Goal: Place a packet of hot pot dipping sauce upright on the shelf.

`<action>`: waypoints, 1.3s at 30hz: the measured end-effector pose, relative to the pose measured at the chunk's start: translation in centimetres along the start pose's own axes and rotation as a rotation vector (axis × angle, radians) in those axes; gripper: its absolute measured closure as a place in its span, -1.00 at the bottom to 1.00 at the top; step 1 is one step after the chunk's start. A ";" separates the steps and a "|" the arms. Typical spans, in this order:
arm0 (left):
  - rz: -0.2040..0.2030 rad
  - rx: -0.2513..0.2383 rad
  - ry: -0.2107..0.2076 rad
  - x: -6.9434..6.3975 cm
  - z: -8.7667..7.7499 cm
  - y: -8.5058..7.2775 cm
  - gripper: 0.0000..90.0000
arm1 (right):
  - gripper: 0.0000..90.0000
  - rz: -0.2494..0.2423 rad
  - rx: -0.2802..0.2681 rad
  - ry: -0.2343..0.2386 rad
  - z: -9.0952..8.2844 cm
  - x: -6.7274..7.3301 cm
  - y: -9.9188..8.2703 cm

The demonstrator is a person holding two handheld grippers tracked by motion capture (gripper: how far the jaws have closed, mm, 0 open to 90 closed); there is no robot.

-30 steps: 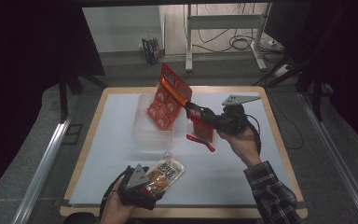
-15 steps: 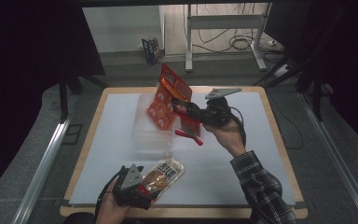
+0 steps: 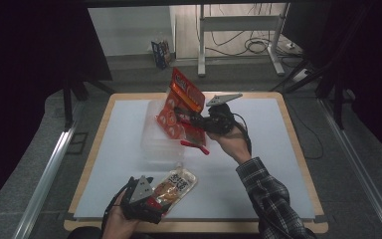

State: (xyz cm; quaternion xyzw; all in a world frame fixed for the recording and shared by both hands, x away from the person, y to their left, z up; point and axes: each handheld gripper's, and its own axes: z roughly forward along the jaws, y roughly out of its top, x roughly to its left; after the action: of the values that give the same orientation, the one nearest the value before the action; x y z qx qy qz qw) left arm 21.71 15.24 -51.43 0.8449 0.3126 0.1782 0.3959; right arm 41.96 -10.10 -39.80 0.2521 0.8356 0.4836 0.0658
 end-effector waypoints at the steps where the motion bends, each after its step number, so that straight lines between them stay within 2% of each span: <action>1: 0.001 0.000 -0.002 0.0 0.0 0.0 -0.97 | 0.97 -0.005 0.008 0.003 0.5 0.0 0.0; 10: 0.014 0.007 0.005 -0.2 0.1 0.0 -0.97 | 0.97 -0.030 0.034 0.014 2.8 0.4 0.4; 20: 0.031 0.017 0.008 -0.4 0.2 0.0 -0.97 | 0.97 -0.065 0.049 0.028 5.5 1.5 1.4; 24: 0.032 0.017 0.008 -0.4 0.3 0.1 -0.97 | 0.97 -0.078 0.047 0.028 6.0 1.9 1.6; 29: 0.038 0.021 0.006 -0.5 0.3 0.1 -0.97 | 0.97 -0.087 0.028 0.038 5.7 2.5 2.3; 34: 0.045 0.025 0.004 -0.7 0.4 0.1 -0.97 | 0.97 -0.102 -0.001 0.072 5.4 3.6 3.3; 39: 0.055 0.031 0.008 -0.7 0.4 0.1 -0.96 | 0.97 -0.099 0.009 0.107 7.0 4.3 3.1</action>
State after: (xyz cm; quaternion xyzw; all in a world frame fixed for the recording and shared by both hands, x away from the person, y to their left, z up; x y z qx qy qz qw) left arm 21.46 14.46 -51.65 0.8584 0.2936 0.1876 0.3764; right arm 41.83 -1.33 -40.23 0.1846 0.8515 0.4887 0.0440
